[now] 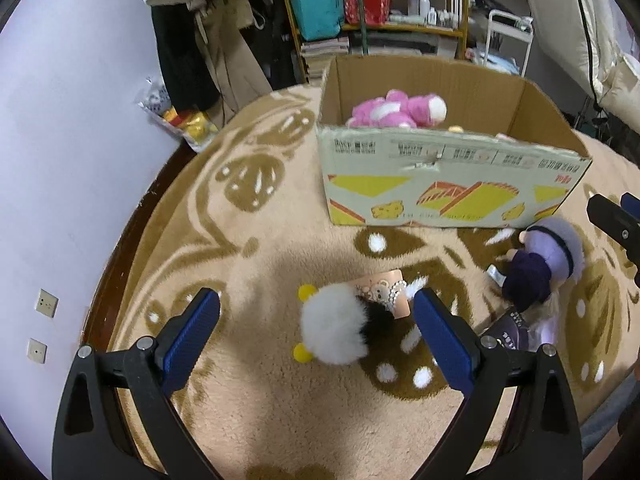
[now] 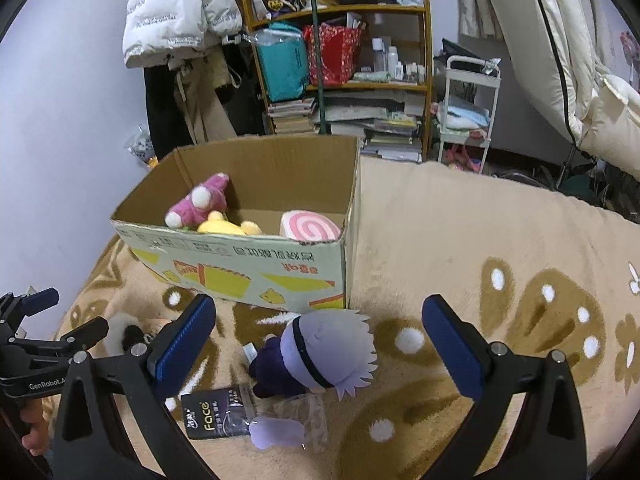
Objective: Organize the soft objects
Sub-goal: 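Lower the left tool onto the white pompom while the right tool grasps the purple-haired doll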
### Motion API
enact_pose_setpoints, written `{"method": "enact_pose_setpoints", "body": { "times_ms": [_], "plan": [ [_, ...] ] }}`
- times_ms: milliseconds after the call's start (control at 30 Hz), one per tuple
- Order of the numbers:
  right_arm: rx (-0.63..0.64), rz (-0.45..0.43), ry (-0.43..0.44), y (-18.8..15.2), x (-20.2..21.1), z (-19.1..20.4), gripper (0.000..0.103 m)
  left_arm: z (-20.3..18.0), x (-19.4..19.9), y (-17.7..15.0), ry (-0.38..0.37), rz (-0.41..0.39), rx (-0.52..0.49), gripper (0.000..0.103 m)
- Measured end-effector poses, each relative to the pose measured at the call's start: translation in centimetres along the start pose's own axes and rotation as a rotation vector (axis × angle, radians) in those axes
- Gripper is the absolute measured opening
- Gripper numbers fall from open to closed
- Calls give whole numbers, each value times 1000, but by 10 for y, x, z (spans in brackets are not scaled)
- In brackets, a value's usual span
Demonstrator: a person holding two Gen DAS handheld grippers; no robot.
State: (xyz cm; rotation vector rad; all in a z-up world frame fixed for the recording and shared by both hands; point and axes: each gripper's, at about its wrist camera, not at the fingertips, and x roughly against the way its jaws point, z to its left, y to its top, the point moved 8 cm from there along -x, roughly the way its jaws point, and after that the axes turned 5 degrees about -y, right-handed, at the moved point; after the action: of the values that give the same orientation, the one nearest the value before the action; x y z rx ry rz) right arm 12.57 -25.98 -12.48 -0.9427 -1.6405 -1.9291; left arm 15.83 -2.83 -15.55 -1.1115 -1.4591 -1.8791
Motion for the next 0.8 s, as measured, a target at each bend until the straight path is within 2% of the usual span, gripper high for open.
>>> {"method": "enact_pose_setpoints", "body": {
  "times_ms": [400,800],
  "plan": [
    [-15,119,-5,-19,-40,-1,103,-4,-42,-9,9,103,-17,96],
    [-14,207,-39,-36,-68,-5,103,-1,-61,-16,16,153,-17,96]
  ]
}}
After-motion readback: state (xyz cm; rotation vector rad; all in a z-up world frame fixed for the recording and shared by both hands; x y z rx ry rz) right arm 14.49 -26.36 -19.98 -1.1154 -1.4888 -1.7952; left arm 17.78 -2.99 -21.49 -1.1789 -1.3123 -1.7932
